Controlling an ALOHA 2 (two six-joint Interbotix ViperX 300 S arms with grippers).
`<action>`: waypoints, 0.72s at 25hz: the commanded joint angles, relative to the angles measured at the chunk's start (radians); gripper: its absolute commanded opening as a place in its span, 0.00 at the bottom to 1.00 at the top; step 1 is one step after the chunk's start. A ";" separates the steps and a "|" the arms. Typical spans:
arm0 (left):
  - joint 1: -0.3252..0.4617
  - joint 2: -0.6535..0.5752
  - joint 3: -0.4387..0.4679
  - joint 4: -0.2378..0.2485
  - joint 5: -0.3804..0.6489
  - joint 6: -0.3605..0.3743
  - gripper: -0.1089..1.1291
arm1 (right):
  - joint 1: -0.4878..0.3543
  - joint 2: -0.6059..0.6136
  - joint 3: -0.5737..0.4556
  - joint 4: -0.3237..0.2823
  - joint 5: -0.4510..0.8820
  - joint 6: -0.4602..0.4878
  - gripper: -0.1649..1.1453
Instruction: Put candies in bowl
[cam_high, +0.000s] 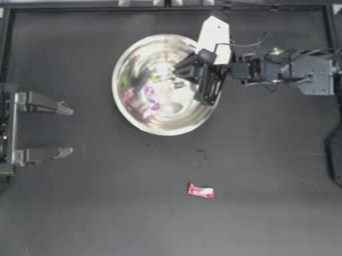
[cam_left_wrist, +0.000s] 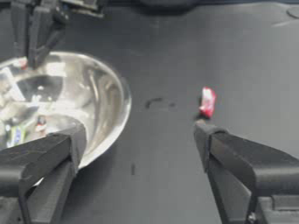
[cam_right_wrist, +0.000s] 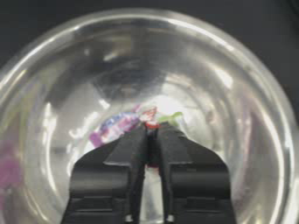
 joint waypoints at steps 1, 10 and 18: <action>0.000 0.002 -0.006 0.002 -0.011 0.000 0.91 | -0.009 0.006 -0.038 0.009 -0.023 0.005 0.81; 0.000 0.000 0.000 0.002 -0.011 0.000 0.91 | -0.011 0.005 -0.041 0.017 -0.043 0.005 0.87; 0.002 0.000 0.002 0.000 -0.011 -0.002 0.91 | 0.028 -0.100 0.009 0.018 -0.054 0.005 0.87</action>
